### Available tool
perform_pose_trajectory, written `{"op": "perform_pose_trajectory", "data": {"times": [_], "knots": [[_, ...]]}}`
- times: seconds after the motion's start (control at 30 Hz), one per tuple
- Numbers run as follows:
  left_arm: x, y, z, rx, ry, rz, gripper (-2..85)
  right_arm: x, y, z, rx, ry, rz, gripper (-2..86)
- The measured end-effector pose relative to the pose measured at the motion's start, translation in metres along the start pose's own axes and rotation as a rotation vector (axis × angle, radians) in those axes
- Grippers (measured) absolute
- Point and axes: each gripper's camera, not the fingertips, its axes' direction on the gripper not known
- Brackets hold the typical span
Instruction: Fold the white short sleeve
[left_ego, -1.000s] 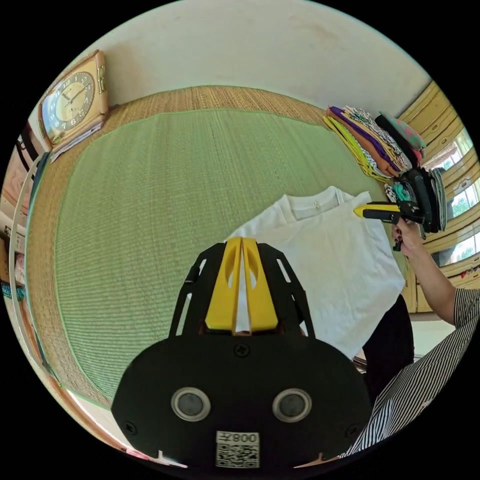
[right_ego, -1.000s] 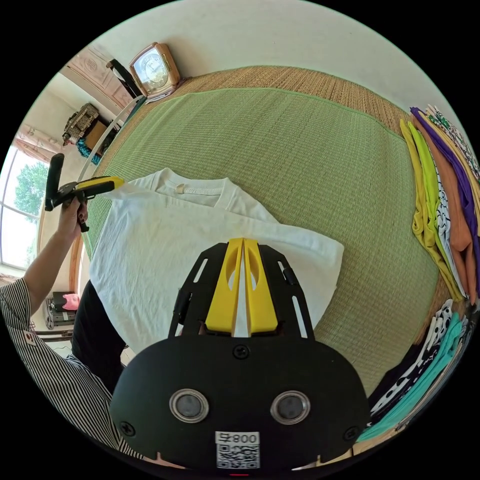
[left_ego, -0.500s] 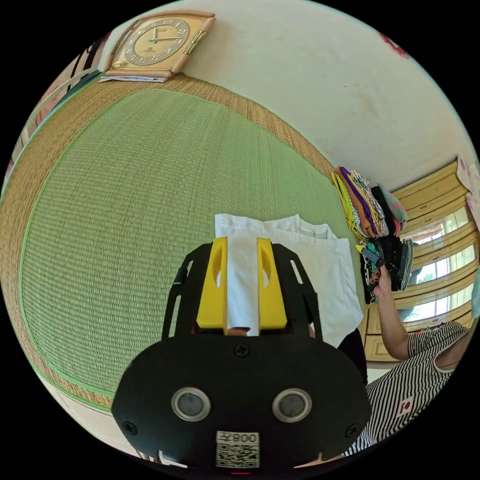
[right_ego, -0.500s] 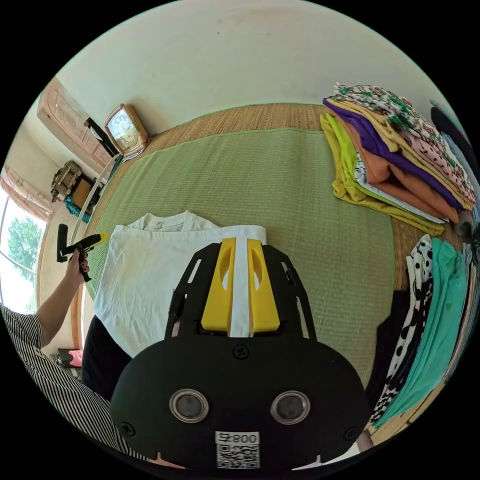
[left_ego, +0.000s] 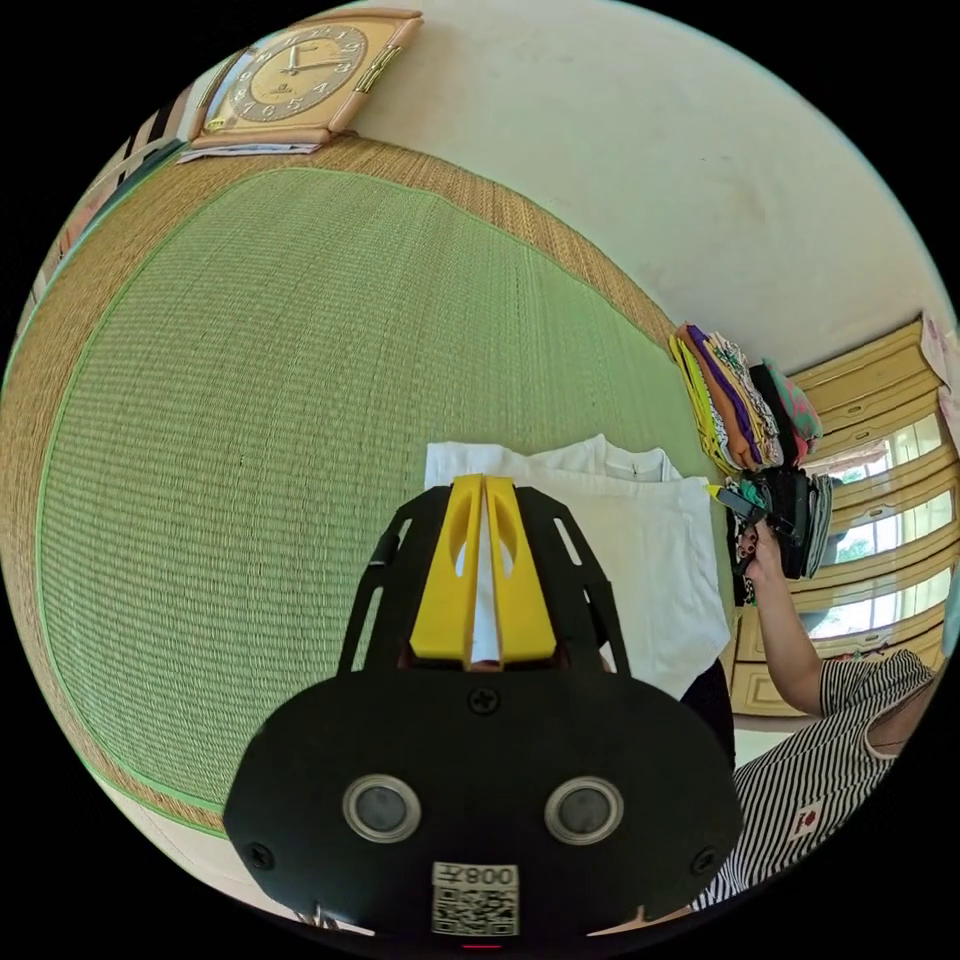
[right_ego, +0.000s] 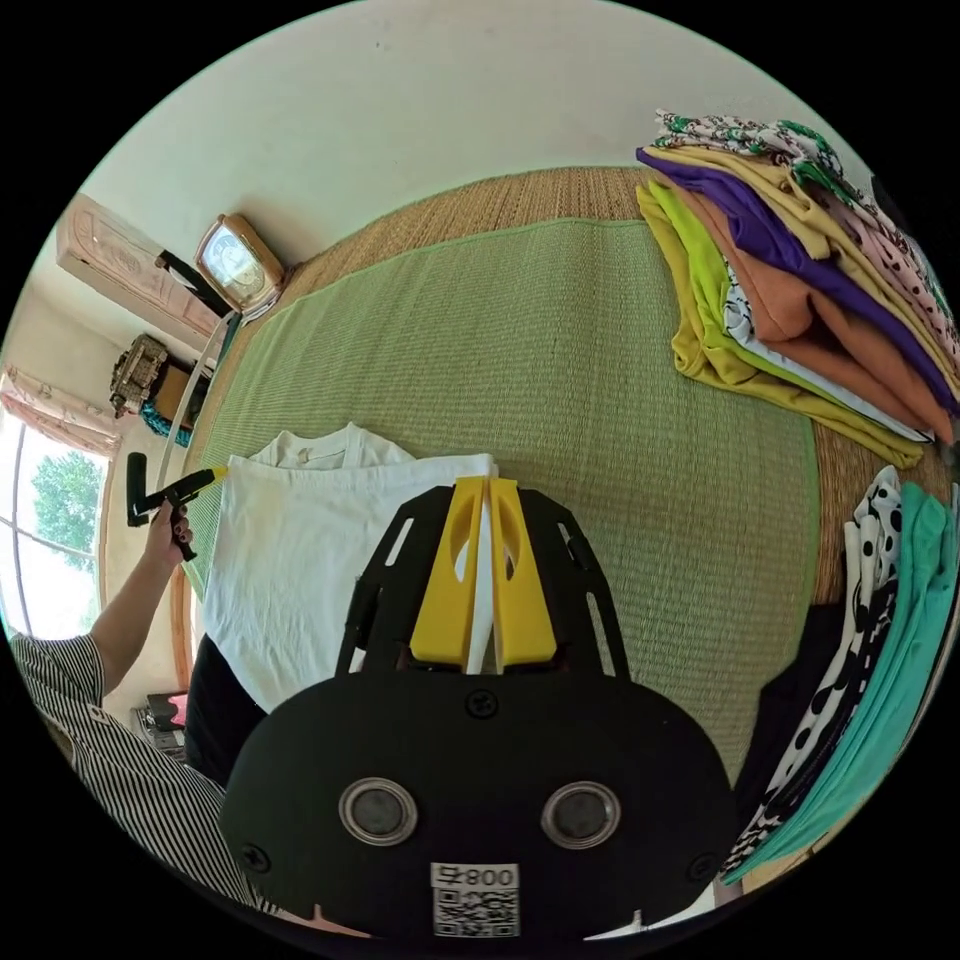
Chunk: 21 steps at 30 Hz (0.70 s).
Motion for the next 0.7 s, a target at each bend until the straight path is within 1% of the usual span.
{"op": "perform_pose_trajectory", "data": {"times": [0.23,0.37,0.47,0.53,0.6,0.7], "knots": [[-0.001,0.011,-0.052,0.124,0.054,0.043,0.4,0.004,0.004,-0.068,0.122,-0.036,-0.021,0.6],[-0.010,0.015,-0.067,0.155,0.067,0.033,0.4,0.014,-0.004,-0.093,0.173,-0.059,0.001,0.6],[-0.021,0.015,-0.065,0.132,0.057,0.013,0.3,0.022,-0.015,-0.086,0.139,-0.033,0.012,0.6],[-0.034,0.014,-0.055,0.082,0.026,-0.020,0.3,0.029,-0.024,-0.072,0.087,-0.018,0.026,0.6],[-0.046,0.015,-0.051,0.076,0.042,-0.068,0.3,0.044,-0.035,-0.053,0.013,-0.018,0.058,0.7],[-0.058,0.022,-0.058,0.099,0.070,-0.108,0.5,0.056,-0.042,-0.053,-0.022,-0.035,0.082,0.9]]}}
